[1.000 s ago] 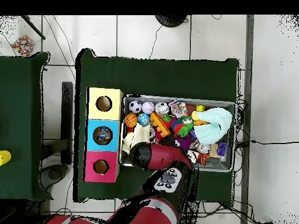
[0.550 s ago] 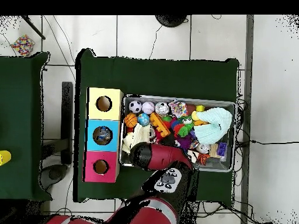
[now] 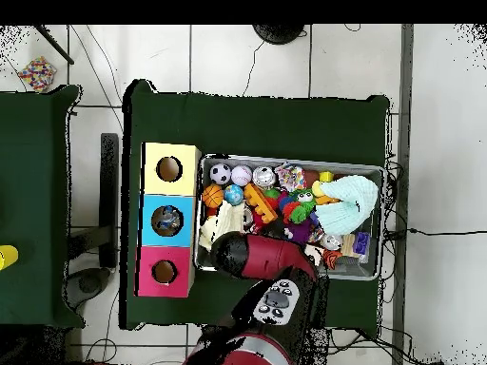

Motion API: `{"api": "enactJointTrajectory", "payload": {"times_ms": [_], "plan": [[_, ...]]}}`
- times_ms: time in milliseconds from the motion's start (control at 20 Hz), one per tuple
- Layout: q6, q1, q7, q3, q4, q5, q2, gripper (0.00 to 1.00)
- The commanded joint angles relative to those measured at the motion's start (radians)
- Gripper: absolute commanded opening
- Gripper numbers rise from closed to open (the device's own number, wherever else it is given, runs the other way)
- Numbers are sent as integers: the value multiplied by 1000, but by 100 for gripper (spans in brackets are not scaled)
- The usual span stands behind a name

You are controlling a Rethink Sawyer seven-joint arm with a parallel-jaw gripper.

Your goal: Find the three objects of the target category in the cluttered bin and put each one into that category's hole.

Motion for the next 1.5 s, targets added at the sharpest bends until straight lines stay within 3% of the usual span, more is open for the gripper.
{"api": "enactJointTrajectory", "payload": {"times_ms": [50, 400, 750, 1150, 1500], "plan": [[24, -61, 116, 127, 76, 71, -116, 0], [59, -114, 71, 177, 121, 76, -190, 0], [99, -204, 16, 286, 199, 109, -285, 0], [176, -353, -72, 447, 309, 160, -403, 0], [244, -492, -136, 610, 409, 251, -503, 0]]}}
